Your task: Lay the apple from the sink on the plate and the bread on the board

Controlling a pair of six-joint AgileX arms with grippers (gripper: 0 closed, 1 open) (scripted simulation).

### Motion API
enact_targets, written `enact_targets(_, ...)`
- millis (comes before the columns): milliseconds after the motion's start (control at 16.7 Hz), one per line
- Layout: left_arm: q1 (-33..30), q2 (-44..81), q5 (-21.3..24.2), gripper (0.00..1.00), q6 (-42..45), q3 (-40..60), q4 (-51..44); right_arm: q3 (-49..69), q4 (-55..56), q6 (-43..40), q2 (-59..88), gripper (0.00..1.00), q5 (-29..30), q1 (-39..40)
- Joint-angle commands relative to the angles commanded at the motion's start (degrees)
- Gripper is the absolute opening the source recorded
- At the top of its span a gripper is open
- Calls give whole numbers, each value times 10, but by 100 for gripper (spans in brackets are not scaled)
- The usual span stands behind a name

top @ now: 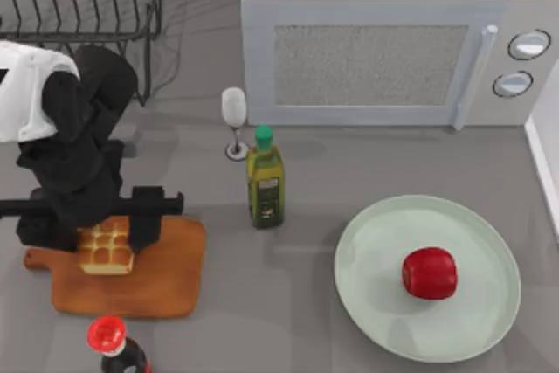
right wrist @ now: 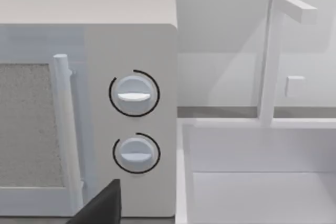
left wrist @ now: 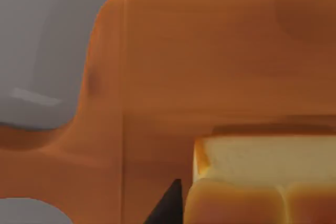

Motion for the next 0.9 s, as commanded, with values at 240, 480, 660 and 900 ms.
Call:
enact_targets(240,0,0,0,100,0,0,0,0,0,0,0,100,0,0)
enact_targets(480,0,0,0,100,0,0,0,0,0,0,0,100,0,0)
enact_targets(660,0,0,0,100,0,0,0,0,0,0,0,100,0,0)
enact_targets(900,5,-18,0,100,2,-3,11,0,0,0,0,100,0,0)
